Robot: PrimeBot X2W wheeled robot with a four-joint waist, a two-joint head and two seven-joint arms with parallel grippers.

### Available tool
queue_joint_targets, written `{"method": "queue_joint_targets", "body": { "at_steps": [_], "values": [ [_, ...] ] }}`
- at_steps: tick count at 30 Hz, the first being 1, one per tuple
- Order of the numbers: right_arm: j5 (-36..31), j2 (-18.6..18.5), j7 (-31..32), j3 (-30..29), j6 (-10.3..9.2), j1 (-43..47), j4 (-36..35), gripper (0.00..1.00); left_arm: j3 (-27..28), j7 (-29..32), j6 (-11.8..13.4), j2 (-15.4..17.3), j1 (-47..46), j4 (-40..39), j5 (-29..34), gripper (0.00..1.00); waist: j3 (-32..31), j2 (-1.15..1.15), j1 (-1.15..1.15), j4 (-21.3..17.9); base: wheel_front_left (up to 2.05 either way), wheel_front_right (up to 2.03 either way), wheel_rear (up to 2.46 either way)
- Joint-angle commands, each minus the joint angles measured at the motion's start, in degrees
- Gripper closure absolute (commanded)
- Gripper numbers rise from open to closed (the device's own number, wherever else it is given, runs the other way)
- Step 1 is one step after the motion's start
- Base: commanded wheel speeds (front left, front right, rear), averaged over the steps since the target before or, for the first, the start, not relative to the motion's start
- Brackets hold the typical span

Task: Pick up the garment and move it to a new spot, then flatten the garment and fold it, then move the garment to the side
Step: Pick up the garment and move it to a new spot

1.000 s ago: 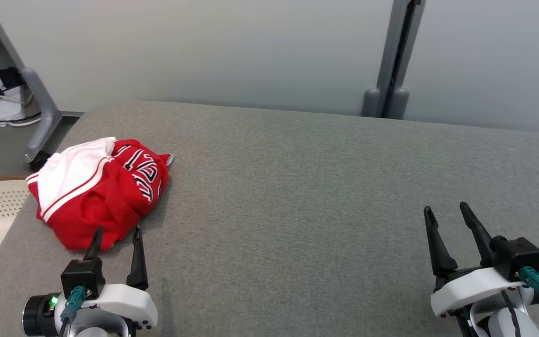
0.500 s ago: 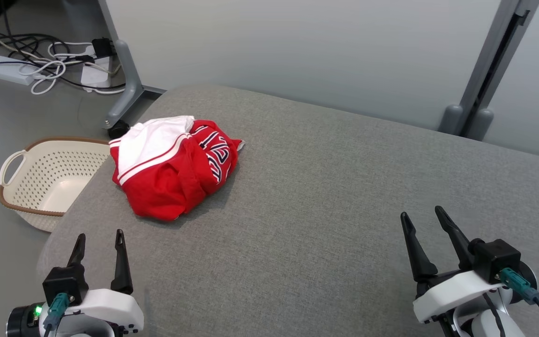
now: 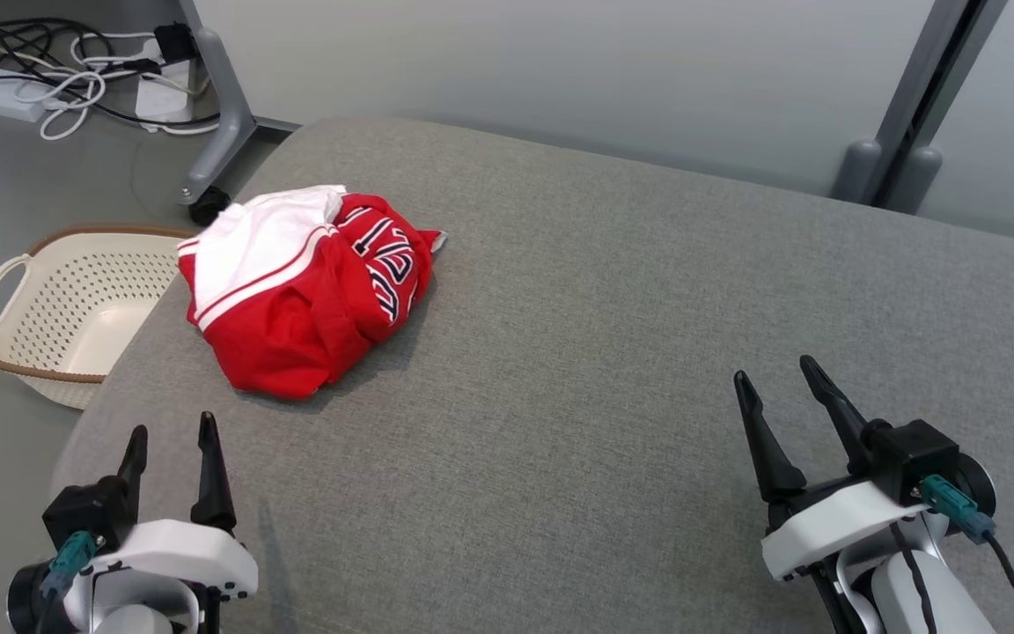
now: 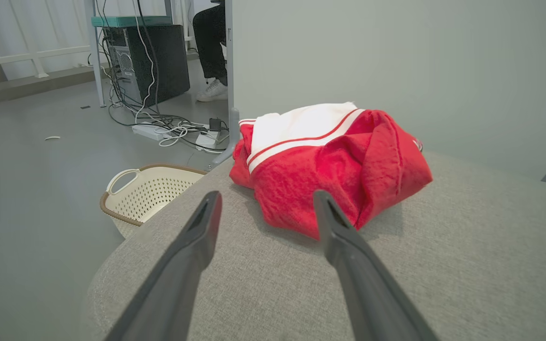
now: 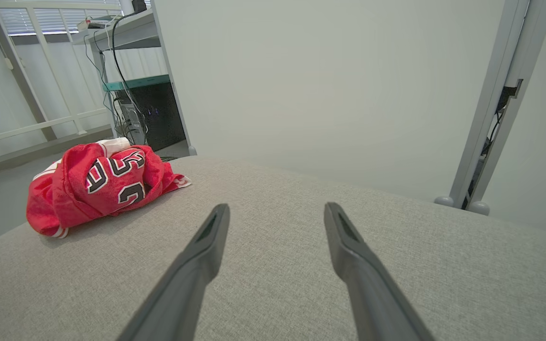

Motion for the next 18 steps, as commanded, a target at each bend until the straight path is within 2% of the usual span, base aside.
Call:
{"method": "queue_joint_targets", "body": {
  "at_steps": [1,9,18],
  "values": [
    [-0.58,-0.40,-0.29,0.06,0.10,-0.87,0.08,0.00,0.23,-0.30,-0.38,0.22,-2.06,0.73,-0.49,0.00,2.13,0.00,0.00,-1.68,0.00,0.00,0.00],
    [-1.13,-0.92,-0.29,0.31,0.10,-3.68,0.02,0.00,3.97,-0.29,-2.81,0.91,-10.91,4.59,-1.52,0.00,8.08,0.00,0.00,-5.10,0.00,0.00,0.00],
    [-1.00,-1.01,-0.29,1.23,0.11,-6.12,-0.16,0.00,5.63,-0.17,-5.08,4.69,-21.06,12.43,-2.10,0.00,12.58,0.00,0.00,-9.03,0.00,0.00,0.00]
  ]
}}
